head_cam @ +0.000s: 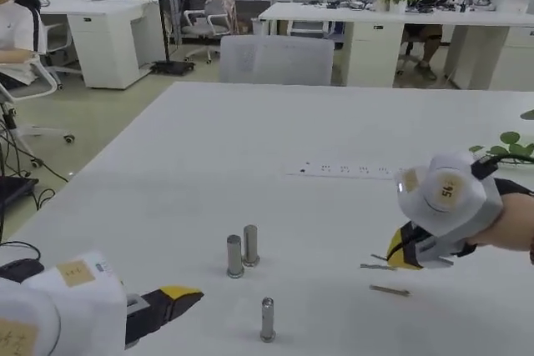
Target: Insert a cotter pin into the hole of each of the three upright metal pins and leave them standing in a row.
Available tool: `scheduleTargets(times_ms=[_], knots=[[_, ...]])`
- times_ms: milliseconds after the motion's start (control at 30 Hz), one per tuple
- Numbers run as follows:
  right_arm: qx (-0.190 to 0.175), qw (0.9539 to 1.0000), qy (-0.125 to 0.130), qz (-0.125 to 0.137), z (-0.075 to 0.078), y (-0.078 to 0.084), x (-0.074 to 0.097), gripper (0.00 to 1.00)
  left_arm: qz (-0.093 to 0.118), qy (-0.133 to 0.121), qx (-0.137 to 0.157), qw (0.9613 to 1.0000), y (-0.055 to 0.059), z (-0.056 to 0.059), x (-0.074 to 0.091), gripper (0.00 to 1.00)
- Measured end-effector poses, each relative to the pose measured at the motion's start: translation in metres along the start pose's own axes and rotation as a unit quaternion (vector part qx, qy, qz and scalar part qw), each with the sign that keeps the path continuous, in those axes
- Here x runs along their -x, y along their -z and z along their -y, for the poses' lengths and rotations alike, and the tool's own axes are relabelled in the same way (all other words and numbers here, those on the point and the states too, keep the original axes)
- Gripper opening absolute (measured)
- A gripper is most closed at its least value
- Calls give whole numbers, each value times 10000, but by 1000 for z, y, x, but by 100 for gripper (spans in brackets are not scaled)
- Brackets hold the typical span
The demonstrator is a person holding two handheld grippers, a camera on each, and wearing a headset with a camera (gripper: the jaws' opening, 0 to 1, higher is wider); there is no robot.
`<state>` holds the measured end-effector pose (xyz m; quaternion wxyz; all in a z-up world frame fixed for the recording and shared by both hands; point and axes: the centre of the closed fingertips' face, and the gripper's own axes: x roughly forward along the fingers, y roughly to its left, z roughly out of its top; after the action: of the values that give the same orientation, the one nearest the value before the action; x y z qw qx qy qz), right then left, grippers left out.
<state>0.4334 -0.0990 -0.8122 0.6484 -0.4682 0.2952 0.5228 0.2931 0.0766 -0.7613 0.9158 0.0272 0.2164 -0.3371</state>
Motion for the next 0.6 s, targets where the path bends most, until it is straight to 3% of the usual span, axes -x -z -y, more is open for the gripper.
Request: scheduleTargets(times_ms=[333,600], knots=[[138,9992,197,327,-22,-21,21,2,-13,65,44,10000,-5,7,-5,54],[212,9969,364,668,-42,-44,39,2,160,221,162,9995,-16,17,-8,49]])
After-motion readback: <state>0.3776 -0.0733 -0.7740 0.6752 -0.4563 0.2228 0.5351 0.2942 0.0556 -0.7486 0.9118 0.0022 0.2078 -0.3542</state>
